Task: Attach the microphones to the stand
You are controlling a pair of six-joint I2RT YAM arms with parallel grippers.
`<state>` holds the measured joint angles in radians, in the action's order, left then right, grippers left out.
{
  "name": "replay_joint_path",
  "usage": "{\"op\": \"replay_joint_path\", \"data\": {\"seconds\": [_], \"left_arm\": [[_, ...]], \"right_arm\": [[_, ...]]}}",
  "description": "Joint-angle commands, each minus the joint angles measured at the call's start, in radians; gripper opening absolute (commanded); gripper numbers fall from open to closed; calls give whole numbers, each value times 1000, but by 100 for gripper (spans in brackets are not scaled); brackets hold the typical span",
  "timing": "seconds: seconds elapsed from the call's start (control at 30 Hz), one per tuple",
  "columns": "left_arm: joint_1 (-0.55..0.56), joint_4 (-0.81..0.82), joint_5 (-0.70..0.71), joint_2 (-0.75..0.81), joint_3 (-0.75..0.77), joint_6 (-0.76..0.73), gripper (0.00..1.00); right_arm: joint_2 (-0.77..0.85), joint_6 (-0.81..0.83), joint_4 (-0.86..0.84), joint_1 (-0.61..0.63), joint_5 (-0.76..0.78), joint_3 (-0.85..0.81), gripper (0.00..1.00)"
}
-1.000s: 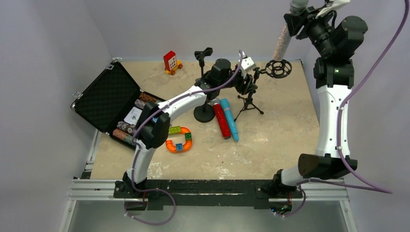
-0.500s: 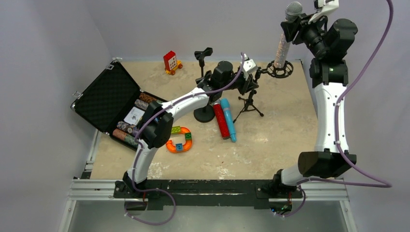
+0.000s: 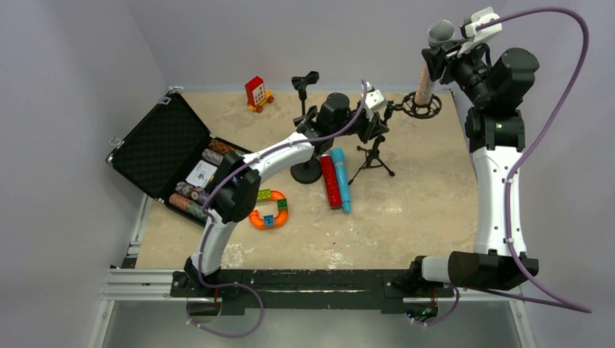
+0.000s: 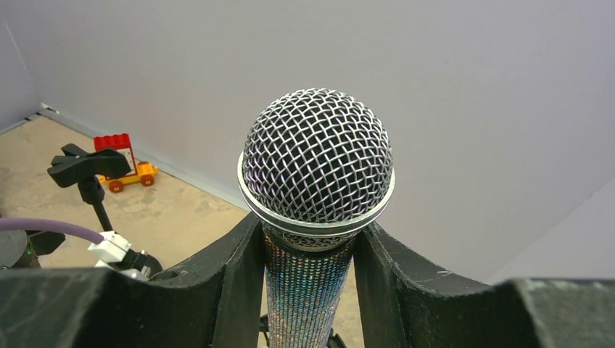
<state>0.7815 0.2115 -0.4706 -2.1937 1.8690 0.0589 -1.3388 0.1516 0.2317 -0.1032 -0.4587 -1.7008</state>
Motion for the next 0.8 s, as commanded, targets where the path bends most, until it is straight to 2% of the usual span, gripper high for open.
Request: {"op": "replay_joint_path", "data": {"seconds": [0.0, 0.4, 0.63, 0.77], "left_arm": [[4, 34, -14, 44, -30, 25, 0], [2, 69, -23, 60, -137, 8, 0], [1, 66, -19, 62, -168, -10, 0], [1, 68, -17, 61, -180, -16, 0]], "right_arm": [[11, 82, 65, -7, 48, 76, 0], [-21, 15, 114, -6, 71, 181, 0], [-72, -74, 213, -12, 144, 94, 0], [-107, -207, 289, -30, 152, 14, 0]]}}
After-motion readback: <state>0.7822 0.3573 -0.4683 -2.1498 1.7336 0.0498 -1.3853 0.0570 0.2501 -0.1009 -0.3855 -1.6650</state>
